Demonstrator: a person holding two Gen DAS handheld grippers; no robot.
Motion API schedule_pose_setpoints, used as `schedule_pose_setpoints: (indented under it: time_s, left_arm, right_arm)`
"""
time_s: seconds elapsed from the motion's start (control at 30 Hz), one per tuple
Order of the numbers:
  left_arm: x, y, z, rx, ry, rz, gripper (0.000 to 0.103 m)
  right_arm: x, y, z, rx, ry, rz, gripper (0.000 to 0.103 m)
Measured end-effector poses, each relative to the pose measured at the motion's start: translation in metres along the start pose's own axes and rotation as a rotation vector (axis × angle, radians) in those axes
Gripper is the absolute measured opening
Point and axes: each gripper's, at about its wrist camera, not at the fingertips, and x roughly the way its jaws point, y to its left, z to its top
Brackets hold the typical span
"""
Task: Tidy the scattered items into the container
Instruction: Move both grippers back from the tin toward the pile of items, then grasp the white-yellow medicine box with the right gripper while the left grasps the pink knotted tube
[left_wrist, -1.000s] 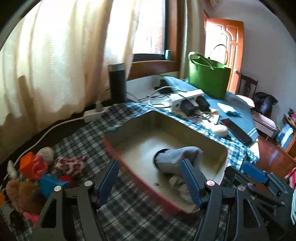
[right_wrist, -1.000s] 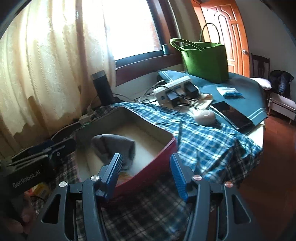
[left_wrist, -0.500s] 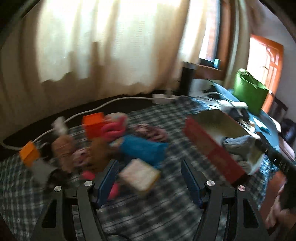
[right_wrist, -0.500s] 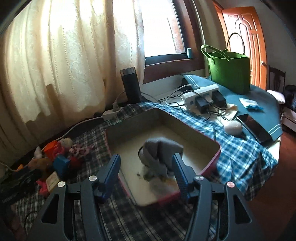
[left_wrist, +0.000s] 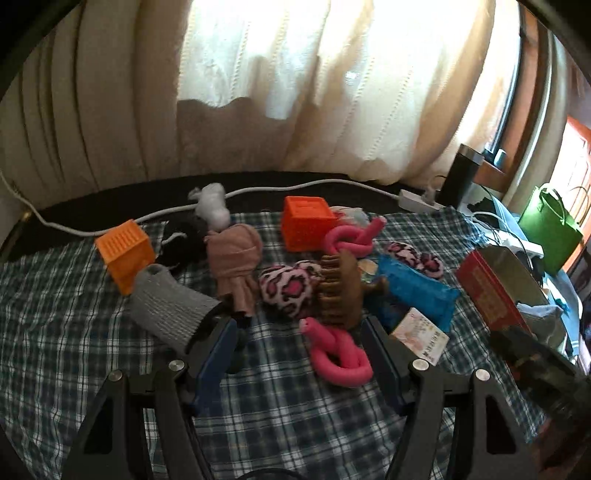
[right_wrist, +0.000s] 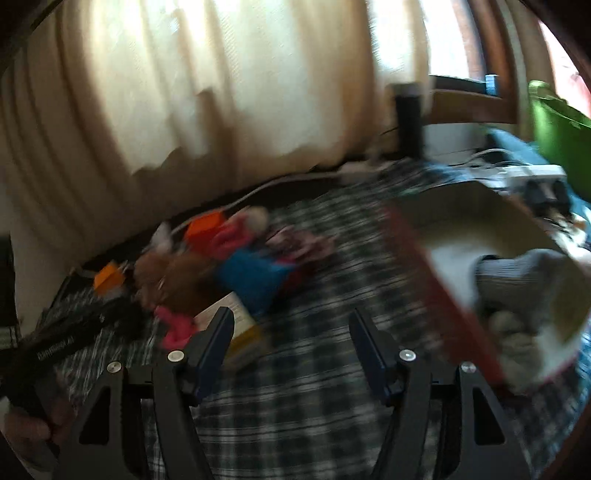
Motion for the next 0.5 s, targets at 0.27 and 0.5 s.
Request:
schedule_pose_setpoints:
  time_s: [0.27,0.5]
  left_arm:
    - [0.010,0.009,0.000,-0.021,0.030,0.000,0.071]
    - [0.017,0.011,-0.001,-0.027,0.041,0.013,0.071]
  right_arm:
    - [0.047,0.021,-0.006,-0.077,0.122,0.073,0.069]
    - [0.064,0.032,-0.006,-0.129,0.156,0.092,0.069]
